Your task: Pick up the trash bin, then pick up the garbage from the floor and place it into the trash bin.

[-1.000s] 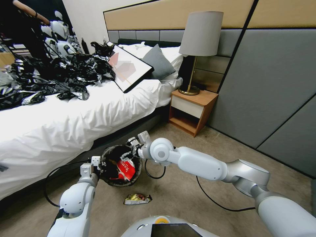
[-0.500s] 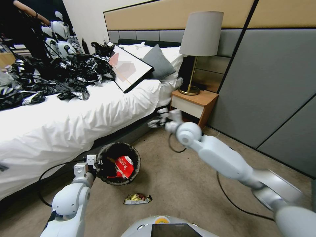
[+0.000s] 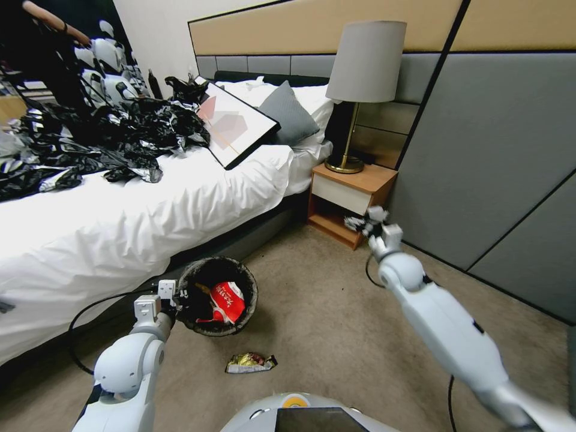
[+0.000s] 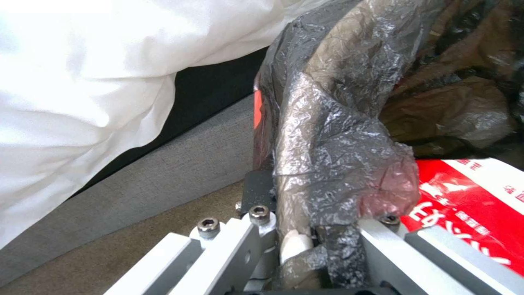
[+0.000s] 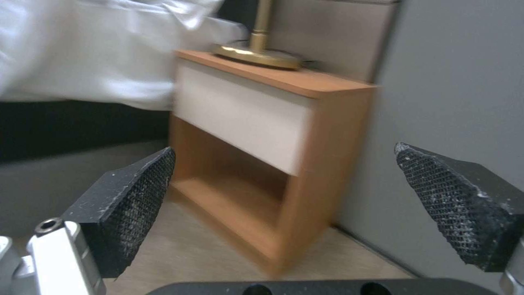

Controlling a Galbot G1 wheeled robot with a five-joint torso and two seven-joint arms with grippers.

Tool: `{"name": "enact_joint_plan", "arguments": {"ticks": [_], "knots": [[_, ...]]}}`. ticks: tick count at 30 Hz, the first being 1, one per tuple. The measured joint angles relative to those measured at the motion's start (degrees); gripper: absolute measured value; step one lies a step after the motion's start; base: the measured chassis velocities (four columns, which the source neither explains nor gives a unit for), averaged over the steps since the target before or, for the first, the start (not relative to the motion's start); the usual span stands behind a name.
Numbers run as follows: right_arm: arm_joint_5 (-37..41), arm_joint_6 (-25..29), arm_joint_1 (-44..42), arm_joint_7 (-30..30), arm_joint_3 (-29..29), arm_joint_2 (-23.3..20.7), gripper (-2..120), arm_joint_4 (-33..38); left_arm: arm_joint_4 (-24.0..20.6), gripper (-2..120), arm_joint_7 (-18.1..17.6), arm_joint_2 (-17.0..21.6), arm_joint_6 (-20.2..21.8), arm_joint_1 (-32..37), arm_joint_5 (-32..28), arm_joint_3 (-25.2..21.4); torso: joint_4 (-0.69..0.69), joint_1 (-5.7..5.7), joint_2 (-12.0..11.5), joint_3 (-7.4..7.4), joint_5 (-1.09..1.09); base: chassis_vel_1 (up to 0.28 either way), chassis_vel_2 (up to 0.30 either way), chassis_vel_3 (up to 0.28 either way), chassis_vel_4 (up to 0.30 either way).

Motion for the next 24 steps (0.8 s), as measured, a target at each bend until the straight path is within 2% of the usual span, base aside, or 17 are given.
{"name": "enact_joint_plan", "arguments": {"ticks": [6,24], "knots": [[-4.7,4.1,-8.3,-0.1,5.0,4.3,100,1.3,0.3,0,-0.3,-0.8,0.0,-0.3,-0.1,0.9,0.0,0.0,0.0,0.0,0.0,0.0,0.0,0.0,0.0],[-7.3,7.4,-10.6,0.1,5.3,9.1,100,0.7,-0.3,0,-0.1,-1.3,0.0,-0.2,-0.1,0.8,0.01,0.0,0.0,0.01,0.0,0.0,0.0,0.0,0.0]]}}
